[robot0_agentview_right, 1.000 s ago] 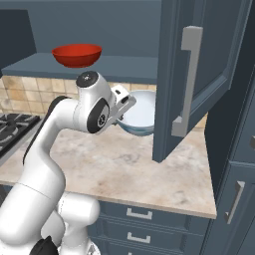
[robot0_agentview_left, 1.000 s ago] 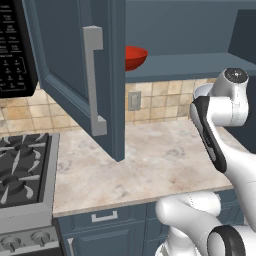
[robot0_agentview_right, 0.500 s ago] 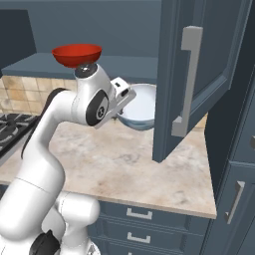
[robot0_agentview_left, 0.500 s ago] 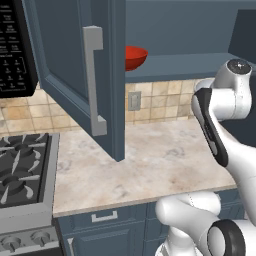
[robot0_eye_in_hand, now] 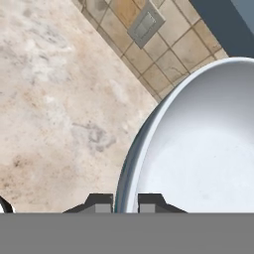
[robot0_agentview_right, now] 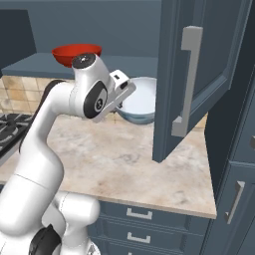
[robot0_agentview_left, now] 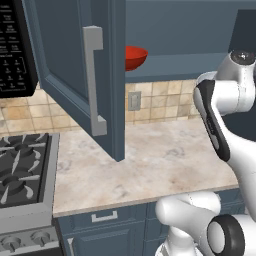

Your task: Open the cabinet. Pick the bowls from the counter and place them in the cabinet. Then close the cabinet.

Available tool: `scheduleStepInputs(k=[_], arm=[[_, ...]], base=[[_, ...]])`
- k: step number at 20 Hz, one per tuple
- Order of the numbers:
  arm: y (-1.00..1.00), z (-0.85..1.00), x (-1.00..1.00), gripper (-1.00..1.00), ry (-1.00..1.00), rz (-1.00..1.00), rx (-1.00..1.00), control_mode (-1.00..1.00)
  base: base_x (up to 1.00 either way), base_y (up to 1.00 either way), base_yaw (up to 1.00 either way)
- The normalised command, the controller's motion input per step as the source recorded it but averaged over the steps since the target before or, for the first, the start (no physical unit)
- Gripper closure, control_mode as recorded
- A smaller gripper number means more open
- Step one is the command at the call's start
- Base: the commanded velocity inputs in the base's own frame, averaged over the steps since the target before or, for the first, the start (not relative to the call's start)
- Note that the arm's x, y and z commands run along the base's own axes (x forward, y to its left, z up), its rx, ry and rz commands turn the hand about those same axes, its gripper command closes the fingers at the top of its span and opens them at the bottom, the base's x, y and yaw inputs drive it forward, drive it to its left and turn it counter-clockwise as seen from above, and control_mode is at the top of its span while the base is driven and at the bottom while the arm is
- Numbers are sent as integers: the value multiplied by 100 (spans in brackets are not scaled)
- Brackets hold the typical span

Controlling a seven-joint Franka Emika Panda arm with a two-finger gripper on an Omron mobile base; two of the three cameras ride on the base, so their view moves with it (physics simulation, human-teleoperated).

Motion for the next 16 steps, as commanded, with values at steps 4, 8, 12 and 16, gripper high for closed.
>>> scheduleStepInputs(k=[4, 8, 12, 16], arm=[[0, 26, 0, 100, 0, 0, 0, -100], [0, 25, 0, 100, -3, 0, 0, -100], [0, 20, 0, 100, -5, 1, 0, -100], [0, 14, 0, 100, -9, 3, 0, -100]], base=[[0, 0, 0], [0, 0, 0], [0, 0, 0], [0, 0, 0]])
